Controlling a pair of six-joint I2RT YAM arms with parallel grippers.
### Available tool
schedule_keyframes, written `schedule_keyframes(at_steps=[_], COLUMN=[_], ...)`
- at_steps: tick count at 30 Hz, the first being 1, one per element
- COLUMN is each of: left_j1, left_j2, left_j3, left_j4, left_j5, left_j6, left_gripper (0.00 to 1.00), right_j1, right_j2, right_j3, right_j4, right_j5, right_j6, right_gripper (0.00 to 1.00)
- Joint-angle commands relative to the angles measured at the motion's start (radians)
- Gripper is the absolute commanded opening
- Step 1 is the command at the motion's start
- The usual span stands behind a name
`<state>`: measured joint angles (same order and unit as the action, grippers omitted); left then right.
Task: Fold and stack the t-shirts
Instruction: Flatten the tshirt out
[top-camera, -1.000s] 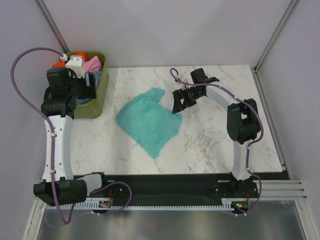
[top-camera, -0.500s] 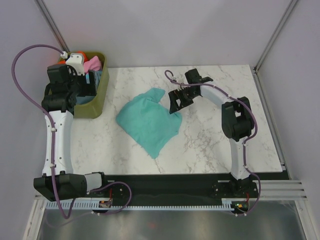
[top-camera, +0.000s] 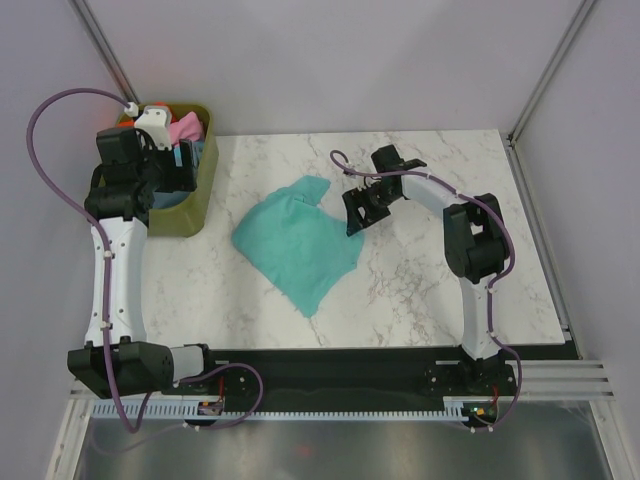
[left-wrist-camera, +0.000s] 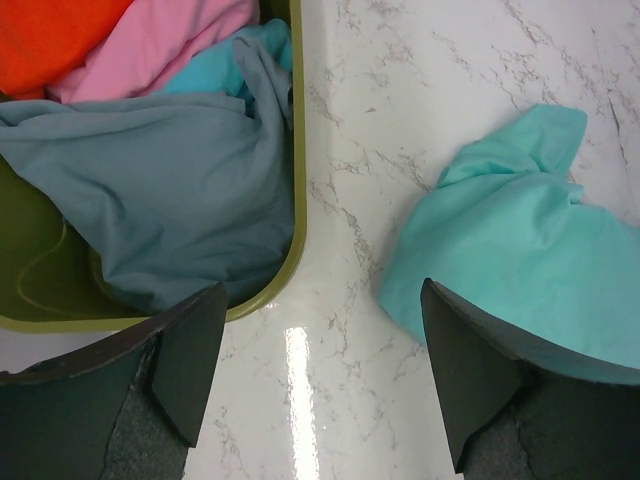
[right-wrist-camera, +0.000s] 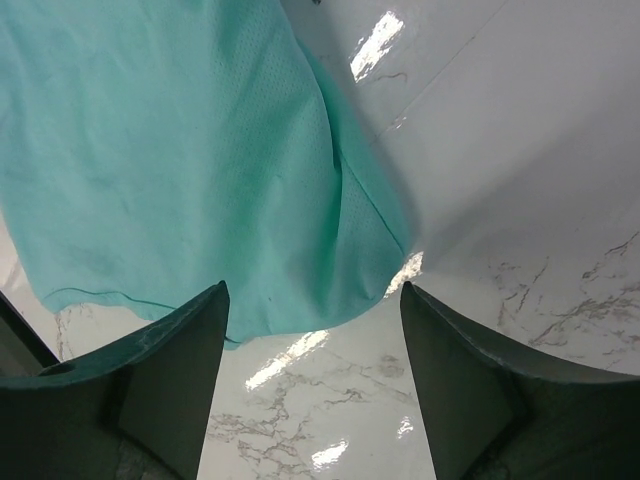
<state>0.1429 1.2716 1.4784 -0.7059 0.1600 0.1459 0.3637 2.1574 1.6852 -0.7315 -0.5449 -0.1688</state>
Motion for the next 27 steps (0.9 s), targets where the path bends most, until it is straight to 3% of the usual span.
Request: schedule_keyframes(at_steps=[1, 4, 5, 8, 9, 11, 19, 27], left_j1=[0.004, 0.004, 0.006, 0.006, 0.007, 0.004, 0.004, 0.006], left_j2=[-0.031, -0.047, -0.058, -0.078, -0.084, -0.097, -0.12, -0.133], left_j3=[0.016, -0.001, -0.012, -0.03, -0.036, -0.047, -0.064, -0.067], left_j4=[0.019, 0.017, 0.019, 0.019, 0.019, 0.019, 0.019, 0.019], left_j5=[0.012, 0.006, 0.004, 0.004, 0.004, 0.004, 0.004, 0.004], left_j6=[-0.023, -0.023, -0.023, -0.023, -0.023, -0.023, -0.023, -0.023], left_gripper=[0.86, 0.86, 0.86, 0.86, 0.86, 0.86, 0.86, 0.86], right_j1=[0.004, 0.006, 0.006, 0.006, 0.004, 0.006, 0.001, 0.001], right_j2=[-0.018, -0.008, -0.007, -0.024, -0.03, -0.053, -0.212, -0.372], right_j3=[0.033, 0.054, 0.057, 0.053, 0.047, 0.05, 0.137, 0.235], right_j4=[-0.012, -0.031, -0.039, -0.042, -0.04, -0.042, 0.003, 0.09], right_j5=[-0.038, -0.046, -0.05, -0.052, -0.05, -0.027, 0.125, 0.195], right_j6=[-0.012, -0.017, -0.017, -0.018, -0.018, -0.027, -0.132, -0.113], right_gripper=[0.77, 0.62, 0.49, 0.3, 0.13, 0.0, 0.0, 0.0])
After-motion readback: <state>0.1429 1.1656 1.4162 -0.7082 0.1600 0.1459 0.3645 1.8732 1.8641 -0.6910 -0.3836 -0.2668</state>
